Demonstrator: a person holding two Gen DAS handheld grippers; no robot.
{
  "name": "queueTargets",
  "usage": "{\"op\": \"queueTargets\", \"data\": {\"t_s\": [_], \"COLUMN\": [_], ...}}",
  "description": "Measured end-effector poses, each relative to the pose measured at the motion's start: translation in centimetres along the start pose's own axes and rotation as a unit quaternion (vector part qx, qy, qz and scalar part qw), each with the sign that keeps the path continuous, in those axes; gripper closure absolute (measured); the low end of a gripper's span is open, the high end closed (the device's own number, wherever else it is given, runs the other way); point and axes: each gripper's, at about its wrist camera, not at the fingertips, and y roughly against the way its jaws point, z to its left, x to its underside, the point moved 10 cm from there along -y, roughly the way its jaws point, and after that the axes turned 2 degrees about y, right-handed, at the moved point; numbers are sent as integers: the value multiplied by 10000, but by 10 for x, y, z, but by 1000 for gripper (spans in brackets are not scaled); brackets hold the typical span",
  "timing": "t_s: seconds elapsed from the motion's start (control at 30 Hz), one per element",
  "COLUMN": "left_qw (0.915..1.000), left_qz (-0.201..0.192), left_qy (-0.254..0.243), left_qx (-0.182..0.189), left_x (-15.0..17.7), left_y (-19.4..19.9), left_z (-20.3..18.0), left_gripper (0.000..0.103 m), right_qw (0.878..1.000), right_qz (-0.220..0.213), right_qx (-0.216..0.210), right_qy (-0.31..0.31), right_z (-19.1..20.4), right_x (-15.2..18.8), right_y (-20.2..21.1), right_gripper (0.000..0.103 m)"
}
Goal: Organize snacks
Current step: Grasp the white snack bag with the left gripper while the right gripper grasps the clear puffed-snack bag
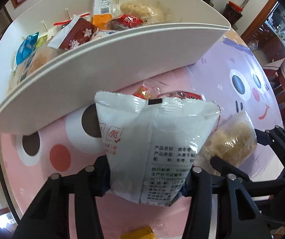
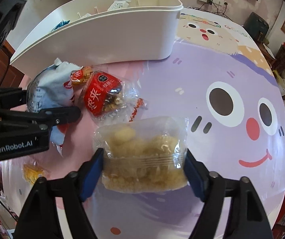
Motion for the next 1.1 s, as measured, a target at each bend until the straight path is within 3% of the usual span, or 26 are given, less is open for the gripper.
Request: {"op": "queueTargets", "data": {"t_s": [0.27,0.57,0.8,1.1], "left_qw": [9998,9972,9911,9752], "left_qz": [-49,-511,-1114,-2008], "left_qy": [179,508,711,920], "left_qx": [95,212,159,-142], "left_x": [16,18,-6,-66], "left_y": [15,78,140,234], "left_z": [2,8,20,48], "left_gripper": [63,63,63,63], "right_qw": [9998,9991,9955,9838], "right_qz": [72,-167,-647,-1481], "right_qx": [-162,-353,-627,-952], "right_qy": [-110,162,294,349], "right_z": [-3,18,34,41], "right_x": [4,-5,-43,-120], "right_y": [6,47,97,172], "right_gripper": [37,37,37,37]}}
